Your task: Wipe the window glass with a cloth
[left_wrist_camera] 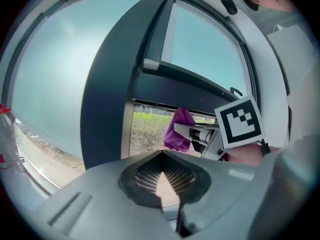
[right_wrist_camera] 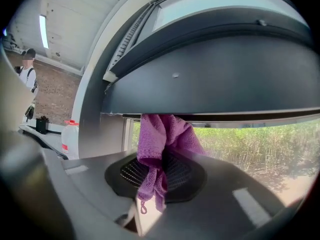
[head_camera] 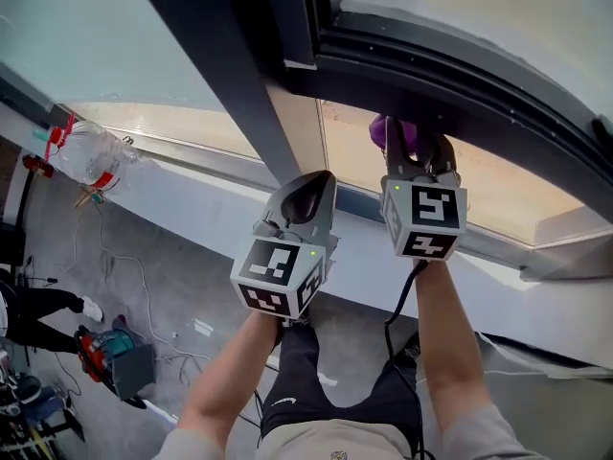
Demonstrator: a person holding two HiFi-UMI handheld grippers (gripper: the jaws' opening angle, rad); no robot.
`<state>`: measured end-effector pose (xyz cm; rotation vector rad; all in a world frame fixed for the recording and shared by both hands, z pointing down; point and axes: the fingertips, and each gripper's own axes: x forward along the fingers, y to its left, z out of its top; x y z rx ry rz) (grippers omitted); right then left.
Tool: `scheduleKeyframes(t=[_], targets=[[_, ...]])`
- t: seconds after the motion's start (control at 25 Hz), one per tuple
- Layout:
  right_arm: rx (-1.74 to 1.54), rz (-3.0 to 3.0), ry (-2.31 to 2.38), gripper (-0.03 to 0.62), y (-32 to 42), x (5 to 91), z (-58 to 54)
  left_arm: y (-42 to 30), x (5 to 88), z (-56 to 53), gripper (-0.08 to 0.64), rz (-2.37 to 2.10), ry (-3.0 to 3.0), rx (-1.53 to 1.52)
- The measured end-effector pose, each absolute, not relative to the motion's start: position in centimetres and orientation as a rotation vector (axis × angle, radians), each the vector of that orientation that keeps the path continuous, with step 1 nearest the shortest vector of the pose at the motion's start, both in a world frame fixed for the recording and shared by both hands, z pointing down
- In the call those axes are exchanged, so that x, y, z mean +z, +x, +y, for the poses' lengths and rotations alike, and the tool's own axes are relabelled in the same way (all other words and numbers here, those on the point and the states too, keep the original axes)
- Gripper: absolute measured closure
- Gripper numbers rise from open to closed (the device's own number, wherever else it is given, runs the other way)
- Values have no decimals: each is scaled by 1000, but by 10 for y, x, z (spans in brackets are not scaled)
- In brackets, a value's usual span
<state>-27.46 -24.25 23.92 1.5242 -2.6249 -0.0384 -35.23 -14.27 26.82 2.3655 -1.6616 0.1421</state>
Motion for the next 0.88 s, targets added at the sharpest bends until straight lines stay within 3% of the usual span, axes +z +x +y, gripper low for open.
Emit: scheduleKeyframes(t=[0.4,0.88], targets=[[-62,-2703,1333,500,-364,247,-248,-412,280,-128,560,-1738,2272,109],[-25,-2693,1196,500,-389,302,-248,-430,309,-126,560,-1745,2237,112]])
